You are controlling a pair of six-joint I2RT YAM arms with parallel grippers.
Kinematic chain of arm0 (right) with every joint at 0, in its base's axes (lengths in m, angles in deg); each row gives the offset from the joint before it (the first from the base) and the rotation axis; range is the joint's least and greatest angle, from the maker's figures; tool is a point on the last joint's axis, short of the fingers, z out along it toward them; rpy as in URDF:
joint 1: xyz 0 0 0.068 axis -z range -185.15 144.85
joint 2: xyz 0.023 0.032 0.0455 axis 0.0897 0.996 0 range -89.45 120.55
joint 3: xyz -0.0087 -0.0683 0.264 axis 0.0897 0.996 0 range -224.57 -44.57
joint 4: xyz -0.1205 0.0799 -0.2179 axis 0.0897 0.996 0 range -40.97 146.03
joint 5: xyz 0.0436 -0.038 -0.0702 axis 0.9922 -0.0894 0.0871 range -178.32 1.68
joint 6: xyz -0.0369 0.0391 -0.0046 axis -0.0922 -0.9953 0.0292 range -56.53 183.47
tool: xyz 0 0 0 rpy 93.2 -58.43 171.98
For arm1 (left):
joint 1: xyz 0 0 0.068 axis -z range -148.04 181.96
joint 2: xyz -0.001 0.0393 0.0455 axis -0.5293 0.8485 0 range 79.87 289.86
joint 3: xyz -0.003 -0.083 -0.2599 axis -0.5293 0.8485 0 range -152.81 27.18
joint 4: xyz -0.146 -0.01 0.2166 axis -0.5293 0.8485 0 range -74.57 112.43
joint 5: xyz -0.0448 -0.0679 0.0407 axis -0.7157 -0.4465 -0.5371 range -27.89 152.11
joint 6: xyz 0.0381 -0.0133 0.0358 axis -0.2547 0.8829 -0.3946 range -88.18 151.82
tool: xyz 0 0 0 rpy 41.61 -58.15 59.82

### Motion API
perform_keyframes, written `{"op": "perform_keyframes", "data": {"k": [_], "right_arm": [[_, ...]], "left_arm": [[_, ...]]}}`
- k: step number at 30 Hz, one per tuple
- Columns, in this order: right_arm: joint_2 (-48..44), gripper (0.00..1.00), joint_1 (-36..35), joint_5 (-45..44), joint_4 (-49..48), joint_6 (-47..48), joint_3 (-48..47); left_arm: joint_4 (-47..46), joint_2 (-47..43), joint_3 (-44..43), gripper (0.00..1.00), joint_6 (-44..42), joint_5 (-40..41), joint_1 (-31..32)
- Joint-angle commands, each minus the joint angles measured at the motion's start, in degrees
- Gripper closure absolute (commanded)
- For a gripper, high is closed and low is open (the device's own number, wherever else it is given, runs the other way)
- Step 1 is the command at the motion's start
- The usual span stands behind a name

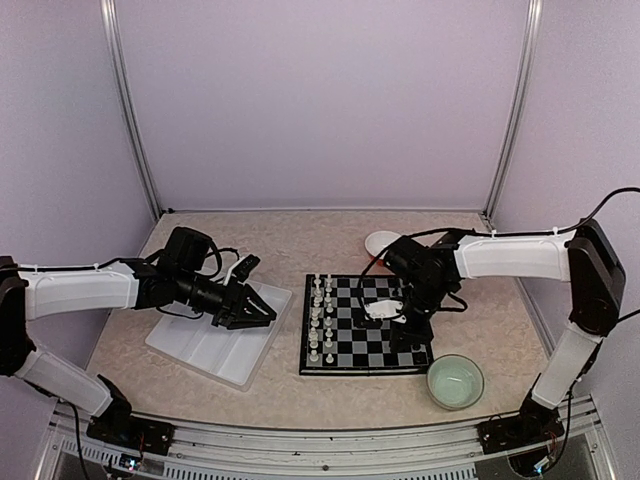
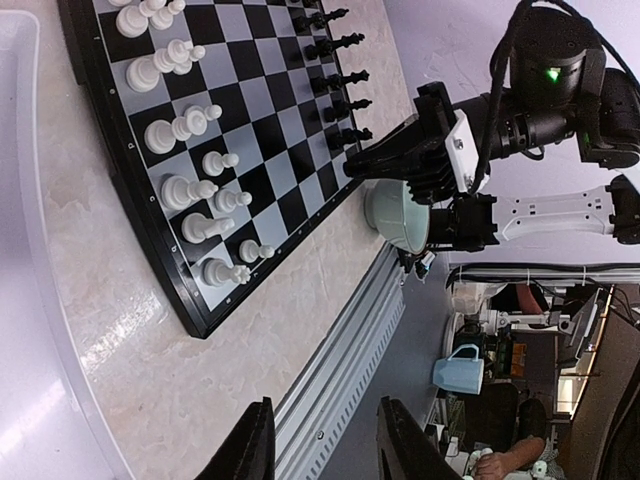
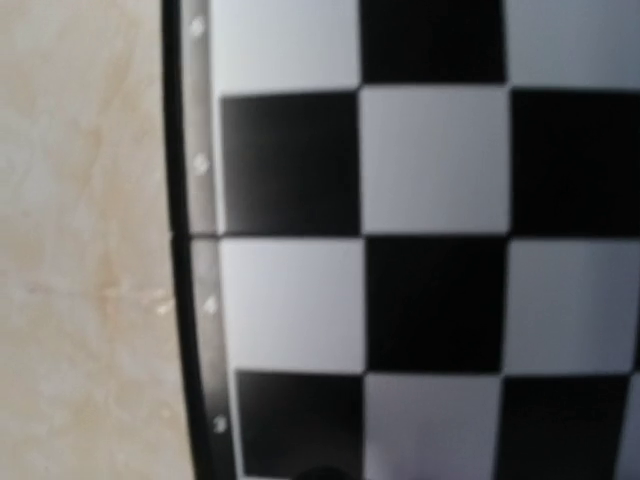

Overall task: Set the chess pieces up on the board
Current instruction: Move the pawn to h7.

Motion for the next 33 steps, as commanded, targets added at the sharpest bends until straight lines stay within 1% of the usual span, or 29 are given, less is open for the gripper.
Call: {"op": "perform_keyframes", "data": {"k": [1,7,15,19,24,33], "right_arm": [[-2.8,0.93,0.2,-1.2,-0.5,0.4,3.4],[-4.0,0.93,0.2,-2.8,-2.3,0.4,6.4],[-3.7,0.92,0.2,-4.1,-3.1,0.5,7.5],[-3.6,0.90,0.2,-4.4,-3.3,0.5,7.5],[-4.4,0.85,0.2,-3.7,-2.5,1.3,7.5],[-6.1,0.76,0.2,-0.1,1.2,1.8,3.4]], "left_arm": [[0.1,0.3,-1.5,0.64,-1.2,0.0,-0.2],[0.1,0.9,-1.6,0.64,-1.2,0.0,0.0],[-0.3,1.5,-1.7,0.64,-1.1,0.0,0.2],[-0.4,1.7,-1.7,0.64,-1.1,-0.1,0.4],[-0.1,1.8,-1.8,0.64,-1.5,-0.4,0.4],[3.3,1.8,-3.7,0.63,-3.6,0.0,-0.1]]}}
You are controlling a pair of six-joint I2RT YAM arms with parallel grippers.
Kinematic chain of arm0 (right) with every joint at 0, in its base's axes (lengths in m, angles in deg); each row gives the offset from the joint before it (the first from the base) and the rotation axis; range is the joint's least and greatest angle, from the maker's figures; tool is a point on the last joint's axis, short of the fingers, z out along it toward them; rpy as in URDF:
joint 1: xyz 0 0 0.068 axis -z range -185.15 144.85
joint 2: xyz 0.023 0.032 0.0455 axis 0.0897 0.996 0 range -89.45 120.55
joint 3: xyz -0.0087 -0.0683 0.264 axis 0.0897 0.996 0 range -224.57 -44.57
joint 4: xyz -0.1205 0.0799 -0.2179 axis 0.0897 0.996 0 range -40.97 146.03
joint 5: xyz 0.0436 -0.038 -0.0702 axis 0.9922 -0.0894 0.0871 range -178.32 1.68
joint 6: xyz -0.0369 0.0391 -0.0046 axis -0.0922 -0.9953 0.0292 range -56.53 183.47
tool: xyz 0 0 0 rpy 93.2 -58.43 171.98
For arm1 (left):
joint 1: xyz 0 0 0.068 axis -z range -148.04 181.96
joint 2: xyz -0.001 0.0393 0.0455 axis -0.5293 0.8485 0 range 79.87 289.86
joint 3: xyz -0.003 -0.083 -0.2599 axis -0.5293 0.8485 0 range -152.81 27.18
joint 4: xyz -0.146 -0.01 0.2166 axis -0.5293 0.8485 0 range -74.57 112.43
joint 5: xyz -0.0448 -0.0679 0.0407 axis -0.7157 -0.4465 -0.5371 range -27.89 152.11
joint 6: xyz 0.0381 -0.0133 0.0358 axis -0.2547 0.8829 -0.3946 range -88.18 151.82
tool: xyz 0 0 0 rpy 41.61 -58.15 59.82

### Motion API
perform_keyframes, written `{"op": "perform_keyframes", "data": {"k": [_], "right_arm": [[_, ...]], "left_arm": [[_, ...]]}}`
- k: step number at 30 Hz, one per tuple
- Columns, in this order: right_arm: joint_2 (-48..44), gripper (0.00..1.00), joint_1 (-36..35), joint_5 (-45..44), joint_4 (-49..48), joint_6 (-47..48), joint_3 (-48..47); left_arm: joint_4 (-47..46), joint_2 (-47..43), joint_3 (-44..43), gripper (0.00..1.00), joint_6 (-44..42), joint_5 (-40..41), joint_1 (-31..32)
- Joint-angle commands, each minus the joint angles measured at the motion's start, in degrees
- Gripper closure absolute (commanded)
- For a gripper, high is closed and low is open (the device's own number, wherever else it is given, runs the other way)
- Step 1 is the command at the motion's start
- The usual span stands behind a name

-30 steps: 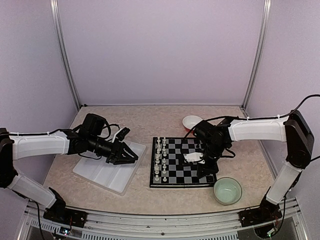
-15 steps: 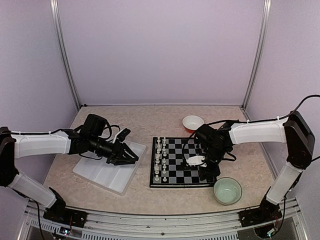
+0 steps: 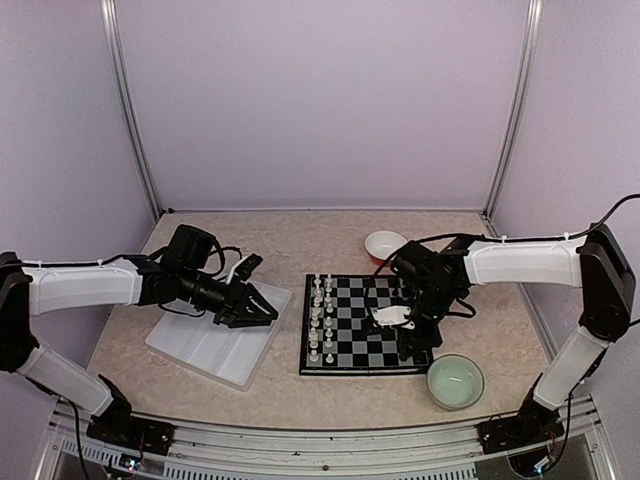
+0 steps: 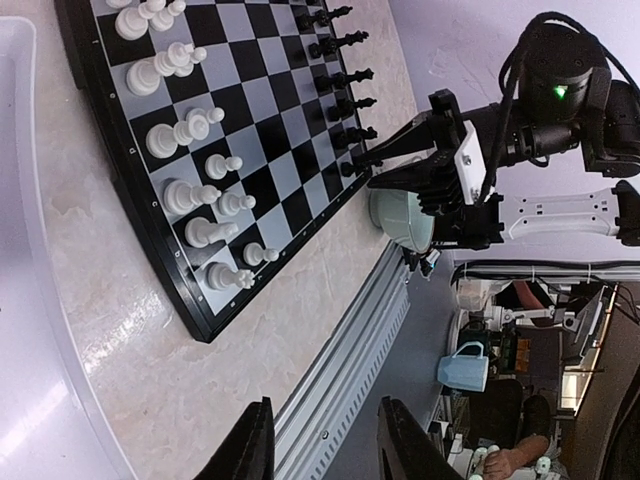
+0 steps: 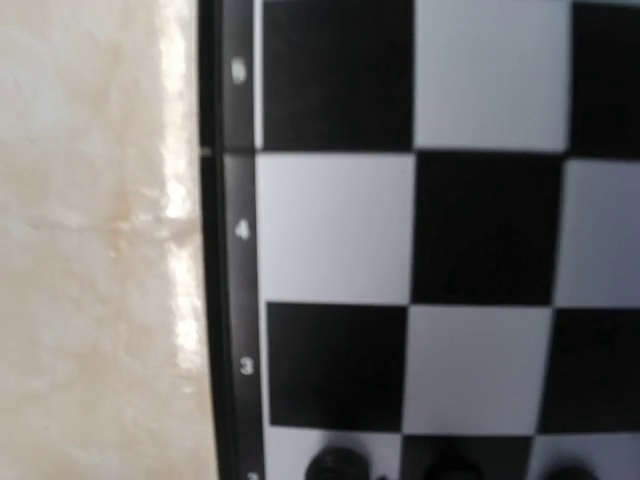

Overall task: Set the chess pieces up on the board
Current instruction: Move the pawn to h7, then reset both arms

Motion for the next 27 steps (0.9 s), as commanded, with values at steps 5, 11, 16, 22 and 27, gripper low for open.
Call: {"op": "perform_keyframes", "data": {"k": [5,11,16,22,27], "right_arm": [[-3.8,0.74,0.5,3.4,5.0,0.2,-6.9],[-10.4,0.71,8.0,4.2,0.1,-1.5,-10.0],[-19.2,0.65,22.2,6.9,-10.3,-5.8,-7.5],[-31.8,0.02,34.2,1.0,-27.3,-18.2,1.0],[-36.3,0.01,37.2,-8.1,-34.3,-26.8,6.1]], "left_arm": [[9.8,-0.2,-7.2,0.63,-6.4,3.8,-1.1],[19.7,-1.6,-17.1,0.56,-13.0,13.9,-4.7],[24.7,-3.8,-23.8,0.01,-16.7,29.3,-6.1],[29.1,-5.3,-27.5,0.01,-20.7,39.7,-6.0],[24.5,-9.3,-24.1,0.01,-26.6,47.0,-5.9]]}}
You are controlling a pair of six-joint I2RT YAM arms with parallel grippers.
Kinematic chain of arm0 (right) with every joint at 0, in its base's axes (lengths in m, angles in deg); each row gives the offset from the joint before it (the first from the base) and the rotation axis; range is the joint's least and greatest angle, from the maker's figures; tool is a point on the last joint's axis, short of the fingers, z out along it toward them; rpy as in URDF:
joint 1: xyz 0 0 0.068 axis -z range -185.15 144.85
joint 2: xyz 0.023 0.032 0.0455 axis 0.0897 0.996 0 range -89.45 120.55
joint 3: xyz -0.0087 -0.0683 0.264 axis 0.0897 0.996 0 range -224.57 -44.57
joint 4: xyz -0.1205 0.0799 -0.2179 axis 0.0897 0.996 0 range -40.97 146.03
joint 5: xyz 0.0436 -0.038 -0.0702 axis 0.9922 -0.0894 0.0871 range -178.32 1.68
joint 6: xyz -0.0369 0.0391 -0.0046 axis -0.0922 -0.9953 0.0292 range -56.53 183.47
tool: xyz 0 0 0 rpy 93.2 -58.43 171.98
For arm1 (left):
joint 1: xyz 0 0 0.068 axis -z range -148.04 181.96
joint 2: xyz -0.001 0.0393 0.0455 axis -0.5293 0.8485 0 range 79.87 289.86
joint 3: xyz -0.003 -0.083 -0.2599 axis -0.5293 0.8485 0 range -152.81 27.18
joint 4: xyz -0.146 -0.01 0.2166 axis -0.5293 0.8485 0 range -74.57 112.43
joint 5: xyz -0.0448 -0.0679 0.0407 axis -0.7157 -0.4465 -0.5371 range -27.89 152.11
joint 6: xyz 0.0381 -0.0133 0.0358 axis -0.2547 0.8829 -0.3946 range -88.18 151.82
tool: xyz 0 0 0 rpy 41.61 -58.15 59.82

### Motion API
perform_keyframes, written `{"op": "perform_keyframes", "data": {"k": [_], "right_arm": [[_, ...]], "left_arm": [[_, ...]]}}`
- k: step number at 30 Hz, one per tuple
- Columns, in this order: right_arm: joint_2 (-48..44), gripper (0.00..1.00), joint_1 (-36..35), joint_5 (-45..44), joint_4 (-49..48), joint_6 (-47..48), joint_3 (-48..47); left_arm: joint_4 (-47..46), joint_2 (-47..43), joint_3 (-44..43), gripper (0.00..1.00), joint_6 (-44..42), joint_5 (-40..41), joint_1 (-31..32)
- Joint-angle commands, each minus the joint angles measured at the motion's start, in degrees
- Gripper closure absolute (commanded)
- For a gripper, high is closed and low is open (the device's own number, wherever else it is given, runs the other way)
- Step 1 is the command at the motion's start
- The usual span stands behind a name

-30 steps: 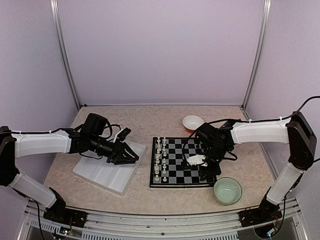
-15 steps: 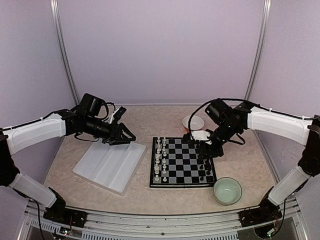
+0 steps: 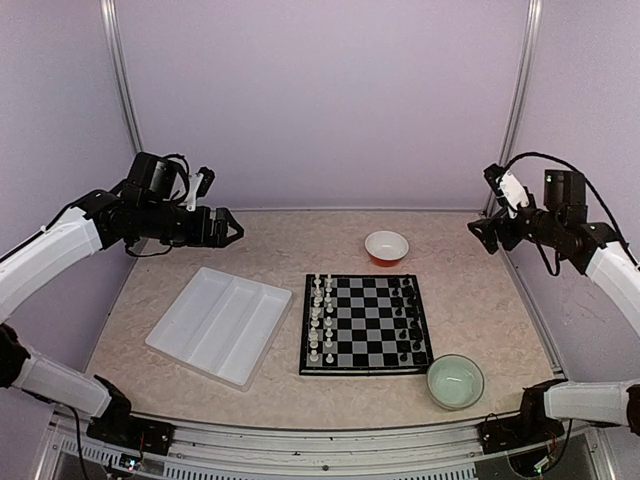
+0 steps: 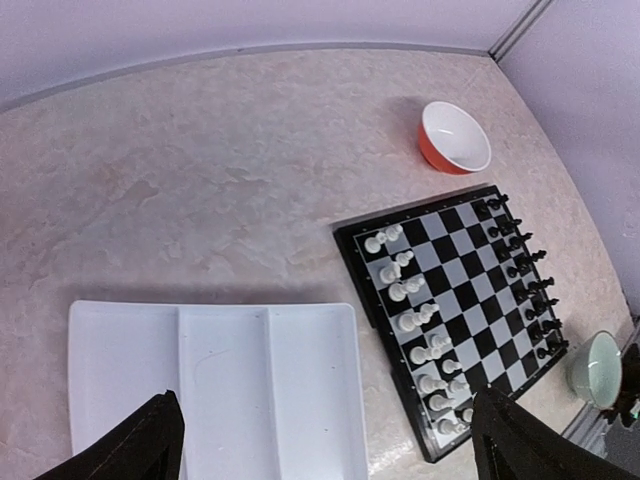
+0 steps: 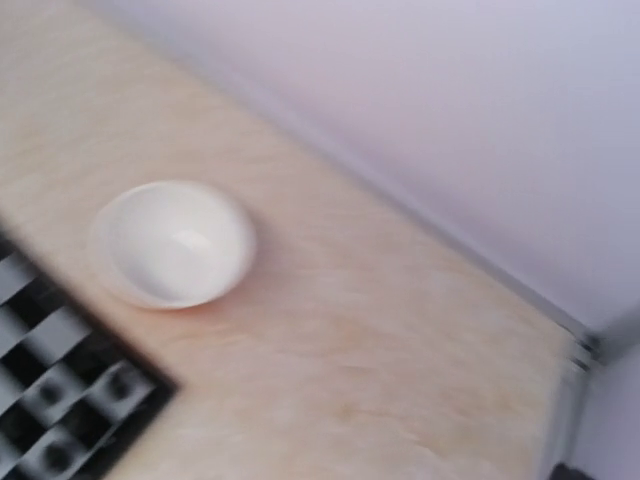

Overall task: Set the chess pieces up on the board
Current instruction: Reset both arms

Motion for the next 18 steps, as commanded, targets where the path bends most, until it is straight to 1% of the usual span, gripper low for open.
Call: {"op": "perform_keyframes", "data": {"k": [1,3,6,8,13,16,18], "right_arm": [[-1.5,0.01,1.5,-10.2,-9.4,-11.8,3.0],[-2.1,0.01,1.5,-11.5,-9.1,-14.4,3.1],[-4.4,0.01,1.9,-9.9,-11.5,-16.2,5.5],[-5.6,0.01,3.8,-8.0,-12.7,-16.8,7.0],[-6.8,0.01,6.1,-6.5,-9.9,-16.8,4.5],[-6.9,0.01,7.9,-3.6,-8.6,-17.4,2.9],[-6.7,0.01,9.8,-0.2,-7.9,-18.0,2.6]], "left_arm": [[-3.7,-4.8,3.3,0.01,-7.5,9.4,0.1],[-7.8,-7.6,5.8,0.01,-9.0,12.4,0.6],[-14.3,-11.9,9.8,0.01,-11.1,15.8,1.8],[-18.0,-14.0,11.5,0.01,-11.3,17.2,2.3],[-16.8,-14.9,9.8,0.01,-10.8,23.7,4.7],[-16.5,-14.7,10.4,0.01,-10.7,24.4,4.9],[-17.0,-14.7,11.0,0.01,-10.4,24.6,5.0]]}}
